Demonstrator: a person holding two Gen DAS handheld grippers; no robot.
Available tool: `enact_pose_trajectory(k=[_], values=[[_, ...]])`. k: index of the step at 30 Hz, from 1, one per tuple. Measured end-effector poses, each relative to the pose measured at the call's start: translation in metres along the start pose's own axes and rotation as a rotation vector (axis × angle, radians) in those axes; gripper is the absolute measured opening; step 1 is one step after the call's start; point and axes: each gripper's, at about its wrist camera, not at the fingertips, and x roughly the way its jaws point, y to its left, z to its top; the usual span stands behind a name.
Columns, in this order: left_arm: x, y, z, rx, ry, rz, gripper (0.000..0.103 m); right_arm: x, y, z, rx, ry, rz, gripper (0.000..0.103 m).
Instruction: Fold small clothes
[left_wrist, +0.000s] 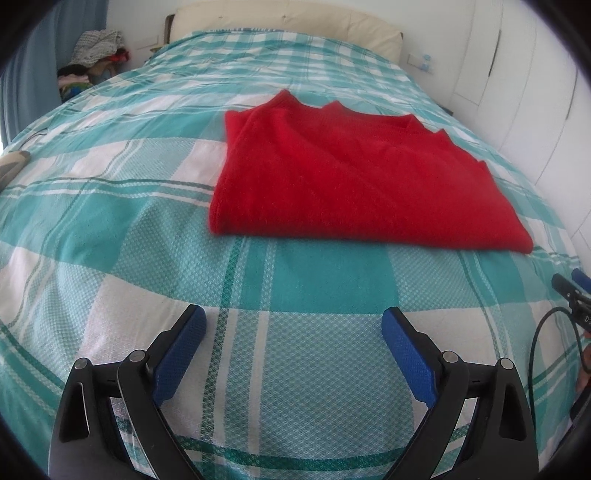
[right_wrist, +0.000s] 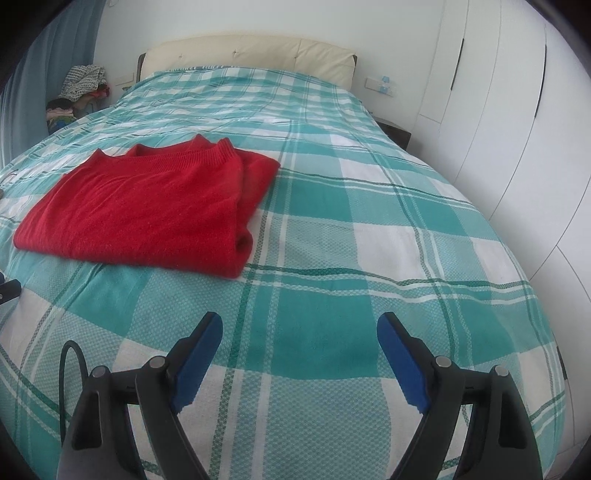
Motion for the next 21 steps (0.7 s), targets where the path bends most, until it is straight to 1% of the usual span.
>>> enact_pose_trajectory(k=[7, 14, 16, 19, 21], values=[[0.004, -0.001, -0.001, 0.004, 0.017, 0.001, 0.1, 0.01, 0.002, -0.007, -0.008, 0.035, -0.001, 0.085], [0.007, -0.004, -0.001, 0.015, 0.031, 0.015, 0.102, 0.018, 0.0, -0.013, 0.014, 0.057, 0.025, 0.085], [0.006, -0.004, -0.001, 0.016, 0.032, 0.019, 0.102, 0.016, -0.004, -0.012, 0.045, 0.046, 0.061, 0.085], [0.007, -0.005, 0.001, 0.017, 0.04, 0.023, 0.102, 0.014, -0.011, -0.005, 0.125, 0.034, 0.173, 0.085], [0.008, -0.005, 0.001, 0.02, 0.043, 0.026, 0.102, 0.017, -0.016, 0.003, 0.17, 0.028, 0.228, 0.085]])
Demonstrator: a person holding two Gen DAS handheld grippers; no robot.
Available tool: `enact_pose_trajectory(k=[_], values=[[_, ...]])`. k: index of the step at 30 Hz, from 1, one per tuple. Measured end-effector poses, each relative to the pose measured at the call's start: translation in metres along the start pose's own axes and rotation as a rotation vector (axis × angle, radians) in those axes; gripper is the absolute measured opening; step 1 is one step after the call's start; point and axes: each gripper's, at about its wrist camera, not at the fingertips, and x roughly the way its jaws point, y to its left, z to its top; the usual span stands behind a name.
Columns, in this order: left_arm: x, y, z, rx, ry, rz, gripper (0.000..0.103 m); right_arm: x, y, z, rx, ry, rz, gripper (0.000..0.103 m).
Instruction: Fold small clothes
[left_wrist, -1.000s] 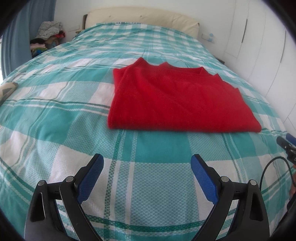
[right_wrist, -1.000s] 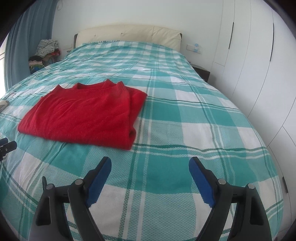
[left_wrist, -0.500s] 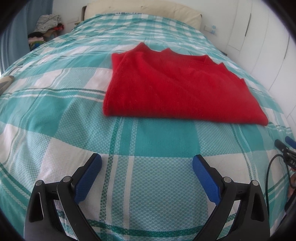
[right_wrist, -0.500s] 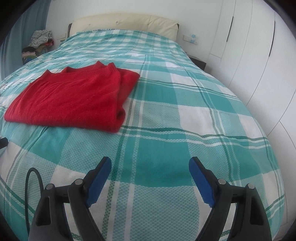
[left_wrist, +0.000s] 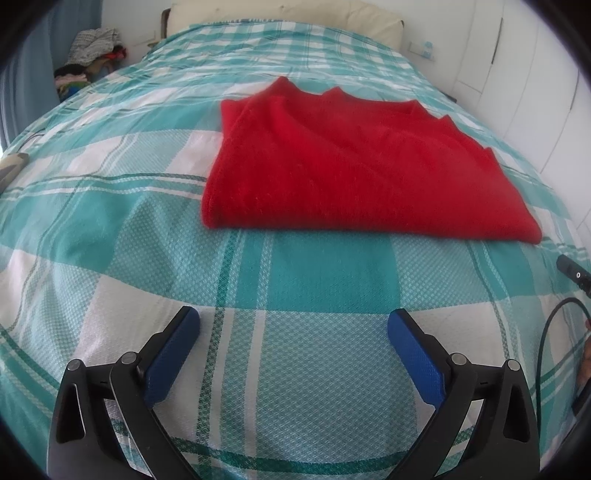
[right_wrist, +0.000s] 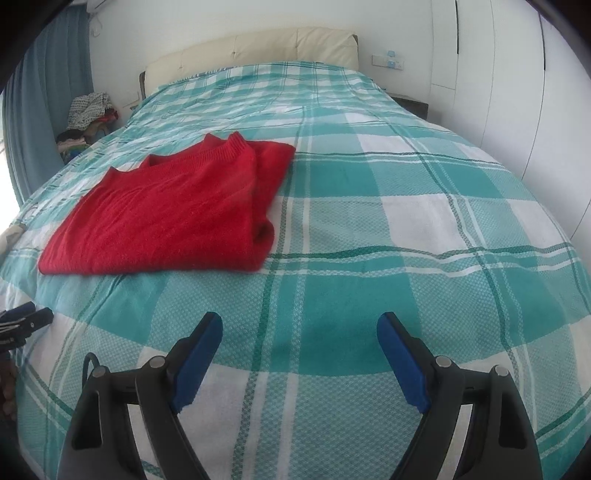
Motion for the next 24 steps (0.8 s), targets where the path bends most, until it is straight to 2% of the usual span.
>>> enact_pose_trajectory(k=[3, 7, 24], values=[[0.0, 0.0, 0.0, 0.002, 0.002, 0.001, 0.102, -0.001, -0.003, 0.003, 0.031, -0.042, 0.025, 0.085], [0.001, -0.001, 0.0, 0.007, 0.008, 0.007, 0.102, -0.002, -0.001, -0.01, 0.027, -0.08, 0.029, 0.085], [0.006, -0.004, 0.001, 0.026, 0.027, 0.03, 0.103, 0.011, -0.007, -0.017, 0.049, -0.064, 0.041, 0.085]])
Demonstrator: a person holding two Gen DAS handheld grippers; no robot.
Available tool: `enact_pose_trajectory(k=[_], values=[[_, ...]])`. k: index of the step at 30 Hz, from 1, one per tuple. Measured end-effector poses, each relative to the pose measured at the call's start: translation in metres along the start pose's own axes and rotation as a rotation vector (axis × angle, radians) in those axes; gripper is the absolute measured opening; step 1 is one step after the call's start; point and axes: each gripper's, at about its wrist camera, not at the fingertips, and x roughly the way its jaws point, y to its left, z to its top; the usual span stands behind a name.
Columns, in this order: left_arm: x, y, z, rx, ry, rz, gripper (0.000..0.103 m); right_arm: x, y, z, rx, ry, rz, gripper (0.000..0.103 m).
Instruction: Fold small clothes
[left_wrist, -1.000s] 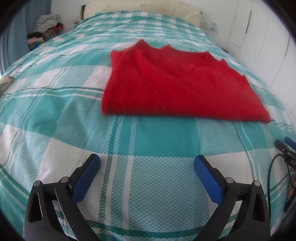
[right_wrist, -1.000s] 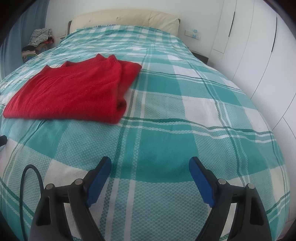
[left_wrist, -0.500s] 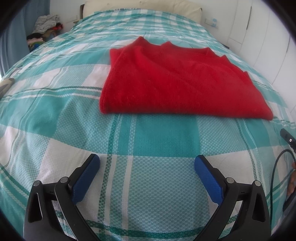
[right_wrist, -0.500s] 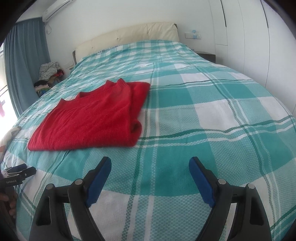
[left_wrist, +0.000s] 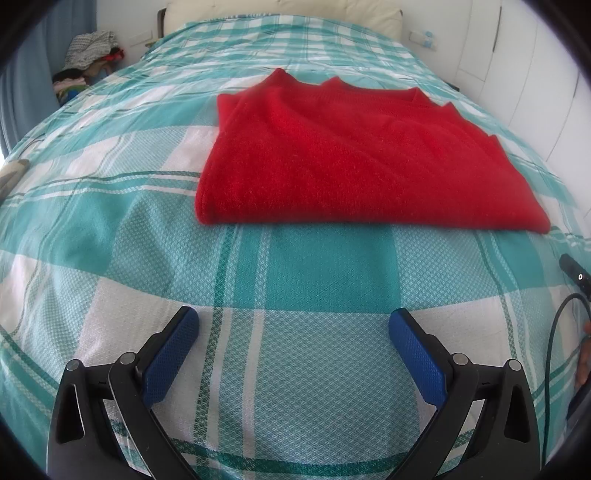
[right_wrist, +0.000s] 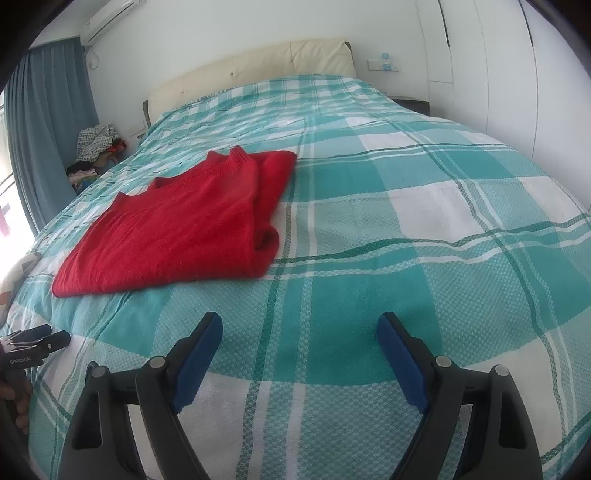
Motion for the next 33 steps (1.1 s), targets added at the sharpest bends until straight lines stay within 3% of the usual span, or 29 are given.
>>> enact_pose_trajectory(k=[33], values=[[0.0, -0.0007, 0.0001, -0.001, 0.0, 0.001, 0.103, 0.0014, -0.0022, -0.0029, 0.005, 0.007, 0.004, 0.085]])
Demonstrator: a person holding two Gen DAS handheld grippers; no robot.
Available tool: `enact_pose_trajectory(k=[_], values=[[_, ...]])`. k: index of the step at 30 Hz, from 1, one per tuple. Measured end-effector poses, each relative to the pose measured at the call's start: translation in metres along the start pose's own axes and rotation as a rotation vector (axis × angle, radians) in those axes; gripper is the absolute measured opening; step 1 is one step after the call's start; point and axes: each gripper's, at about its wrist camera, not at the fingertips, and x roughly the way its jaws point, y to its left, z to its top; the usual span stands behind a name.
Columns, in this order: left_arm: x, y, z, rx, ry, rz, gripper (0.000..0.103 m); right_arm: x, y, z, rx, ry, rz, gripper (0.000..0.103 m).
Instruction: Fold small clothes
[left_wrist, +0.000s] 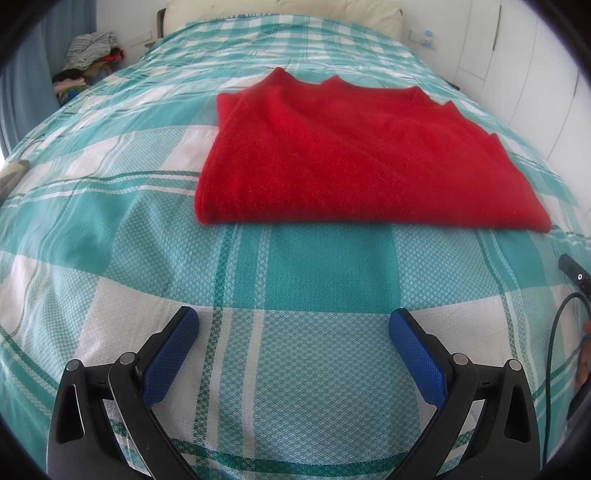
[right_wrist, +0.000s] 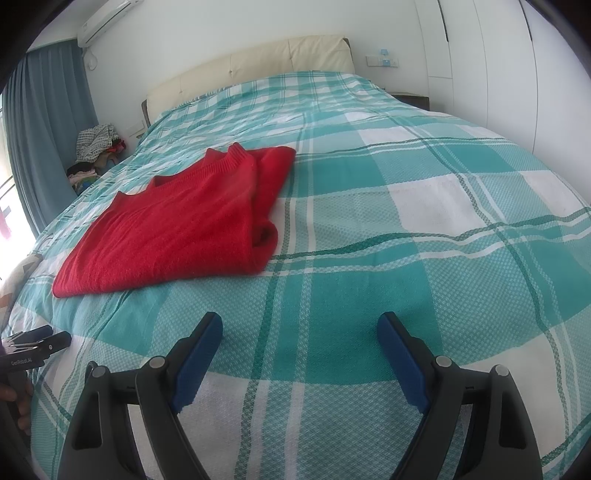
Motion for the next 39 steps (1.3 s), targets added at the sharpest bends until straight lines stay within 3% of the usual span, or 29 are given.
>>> enact_pose_trajectory(k=[30, 34, 36, 39], values=[[-0.005, 0.0, 0.002, 0.0, 0.002, -0.008, 0.102, 0.0, 0.0, 0.001, 0.002, 0.008, 0.005, 0.085], [-0.03, 0.009, 0.008, -0.01, -0.051, -0.066, 0.102, 0.0, -0.003, 0.029, 0.037, 0.052, 0.113, 0.085], [-0.039, 0.016, 0.012, -0.019, -0.085, -0.053, 0.102, -0.001, -0.004, 0.057, 0.031, 0.038, 0.152, 0.085], [-0.042, 0.031, 0.016, -0.076, -0.117, -0.04, 0.102, 0.021, -0.008, 0.098, 0.067, 0.087, 0.241, 0.085]])
